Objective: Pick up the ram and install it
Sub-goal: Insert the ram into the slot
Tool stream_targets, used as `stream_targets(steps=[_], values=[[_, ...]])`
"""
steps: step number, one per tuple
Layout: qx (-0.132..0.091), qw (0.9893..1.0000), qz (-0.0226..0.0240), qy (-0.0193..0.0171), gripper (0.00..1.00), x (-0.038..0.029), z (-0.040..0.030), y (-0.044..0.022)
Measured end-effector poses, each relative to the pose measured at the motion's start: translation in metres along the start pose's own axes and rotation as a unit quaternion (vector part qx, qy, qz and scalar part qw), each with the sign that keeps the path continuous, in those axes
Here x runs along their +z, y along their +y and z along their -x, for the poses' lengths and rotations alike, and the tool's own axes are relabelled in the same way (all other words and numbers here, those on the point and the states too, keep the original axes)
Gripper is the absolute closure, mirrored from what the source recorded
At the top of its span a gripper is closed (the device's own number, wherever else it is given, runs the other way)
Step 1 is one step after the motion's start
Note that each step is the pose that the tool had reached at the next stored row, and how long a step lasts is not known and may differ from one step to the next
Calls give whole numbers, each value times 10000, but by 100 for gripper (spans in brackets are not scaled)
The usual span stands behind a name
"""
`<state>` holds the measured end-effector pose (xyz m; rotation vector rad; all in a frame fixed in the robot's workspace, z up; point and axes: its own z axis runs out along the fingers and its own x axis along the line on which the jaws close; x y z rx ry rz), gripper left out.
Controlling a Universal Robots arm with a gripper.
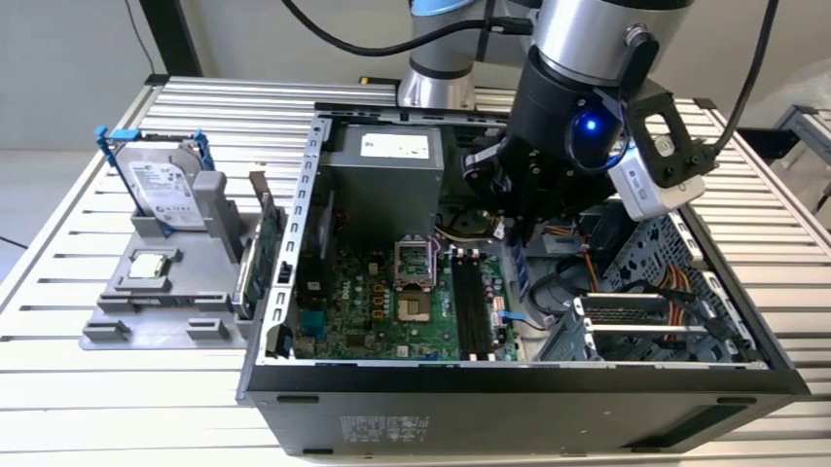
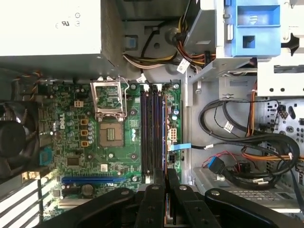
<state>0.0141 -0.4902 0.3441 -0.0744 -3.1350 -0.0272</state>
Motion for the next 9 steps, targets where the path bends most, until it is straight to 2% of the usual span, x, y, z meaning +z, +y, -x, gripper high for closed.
stream_targets(steps=[9], values=[[0, 10000, 0, 0, 100, 137, 1, -1]])
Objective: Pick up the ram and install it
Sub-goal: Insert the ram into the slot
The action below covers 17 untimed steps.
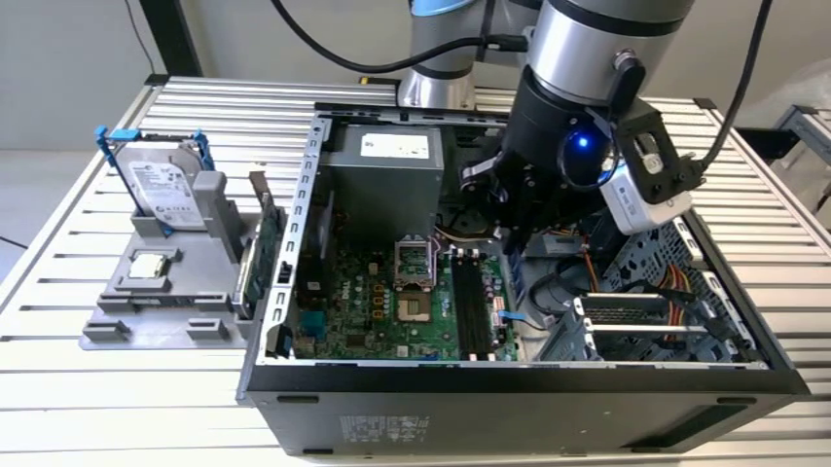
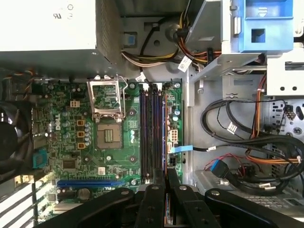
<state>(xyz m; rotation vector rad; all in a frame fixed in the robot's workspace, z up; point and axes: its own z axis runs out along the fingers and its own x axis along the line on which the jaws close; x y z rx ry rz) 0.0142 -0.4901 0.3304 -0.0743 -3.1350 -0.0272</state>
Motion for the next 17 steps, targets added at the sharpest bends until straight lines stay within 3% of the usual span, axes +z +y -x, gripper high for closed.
stream_targets(steps=[12, 17], values=[[0, 10000, 0, 1, 100, 141, 1, -2], [0, 10000, 0, 0, 100, 231, 1, -4]])
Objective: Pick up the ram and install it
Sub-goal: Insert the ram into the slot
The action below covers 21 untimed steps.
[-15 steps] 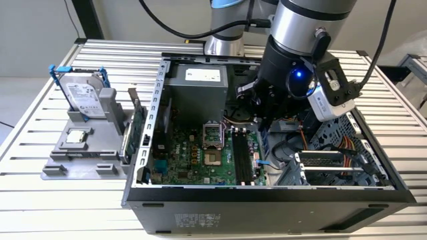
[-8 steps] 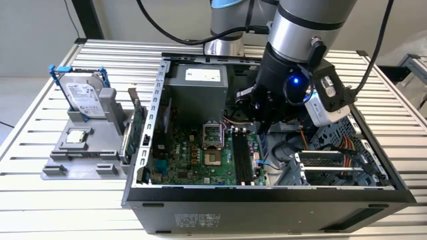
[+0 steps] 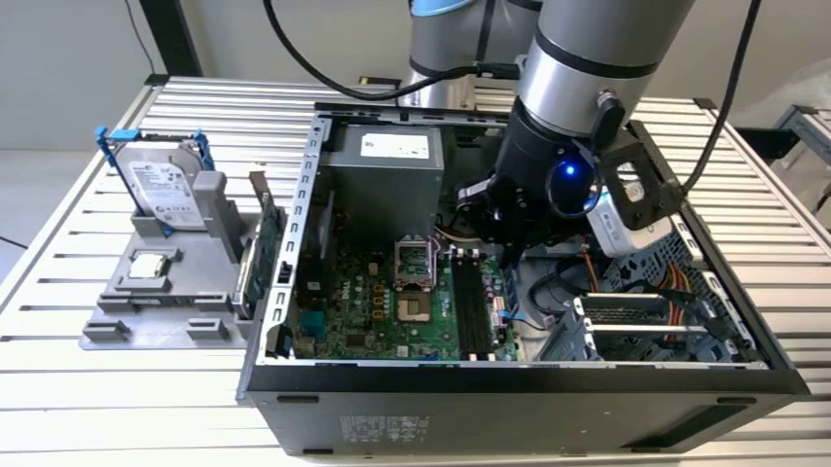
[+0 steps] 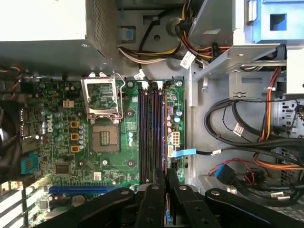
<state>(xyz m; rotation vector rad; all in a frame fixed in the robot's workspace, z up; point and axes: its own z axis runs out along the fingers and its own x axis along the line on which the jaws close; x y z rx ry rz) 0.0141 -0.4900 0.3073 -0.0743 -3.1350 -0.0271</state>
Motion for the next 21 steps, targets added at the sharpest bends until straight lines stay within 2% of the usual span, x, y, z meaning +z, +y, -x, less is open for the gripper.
stream_targets(steps=[8, 21], values=[[0, 10000, -1, 0, 100, 130, 0, 11], [0, 10000, 1, 0, 100, 341, -2, 102]])
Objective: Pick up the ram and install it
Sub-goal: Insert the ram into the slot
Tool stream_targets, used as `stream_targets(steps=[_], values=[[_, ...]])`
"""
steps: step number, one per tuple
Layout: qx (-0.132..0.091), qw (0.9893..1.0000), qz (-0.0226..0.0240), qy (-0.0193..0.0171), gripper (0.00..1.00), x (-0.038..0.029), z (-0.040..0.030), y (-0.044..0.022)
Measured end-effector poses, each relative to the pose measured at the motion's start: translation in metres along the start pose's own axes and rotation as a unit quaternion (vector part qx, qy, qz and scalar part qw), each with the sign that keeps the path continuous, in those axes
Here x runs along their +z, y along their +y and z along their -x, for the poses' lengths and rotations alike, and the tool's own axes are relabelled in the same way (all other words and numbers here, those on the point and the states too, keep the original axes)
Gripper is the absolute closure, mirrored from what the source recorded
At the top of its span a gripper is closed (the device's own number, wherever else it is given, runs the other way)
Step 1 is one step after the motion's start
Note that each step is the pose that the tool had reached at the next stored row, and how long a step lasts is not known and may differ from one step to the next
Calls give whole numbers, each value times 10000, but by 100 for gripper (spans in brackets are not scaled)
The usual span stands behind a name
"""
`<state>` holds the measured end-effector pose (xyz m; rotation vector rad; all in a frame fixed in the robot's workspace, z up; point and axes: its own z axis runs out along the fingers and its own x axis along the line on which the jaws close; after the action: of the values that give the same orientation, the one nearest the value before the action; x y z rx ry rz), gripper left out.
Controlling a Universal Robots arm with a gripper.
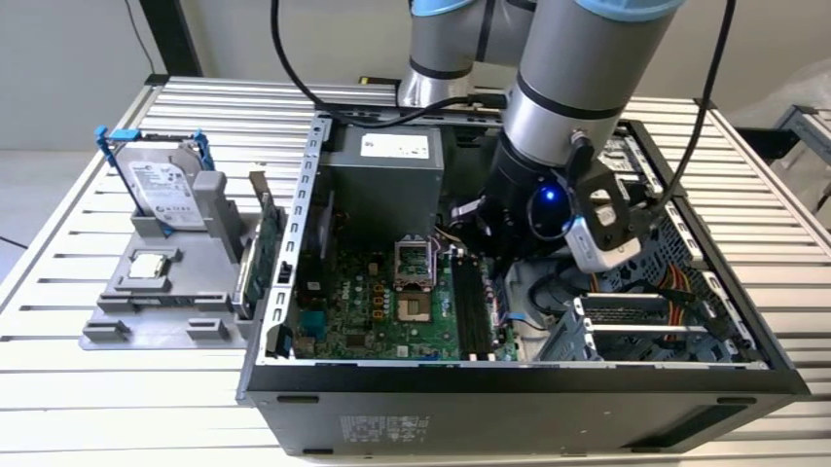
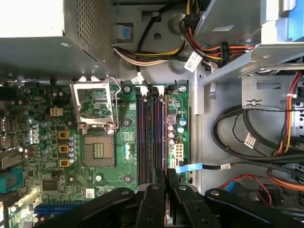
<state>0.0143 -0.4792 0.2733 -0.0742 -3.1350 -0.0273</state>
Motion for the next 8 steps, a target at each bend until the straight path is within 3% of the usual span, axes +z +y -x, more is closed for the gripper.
stream_targets(steps=[8], values=[[0, 10000, -1, 0, 100, 72, 17, 8]])
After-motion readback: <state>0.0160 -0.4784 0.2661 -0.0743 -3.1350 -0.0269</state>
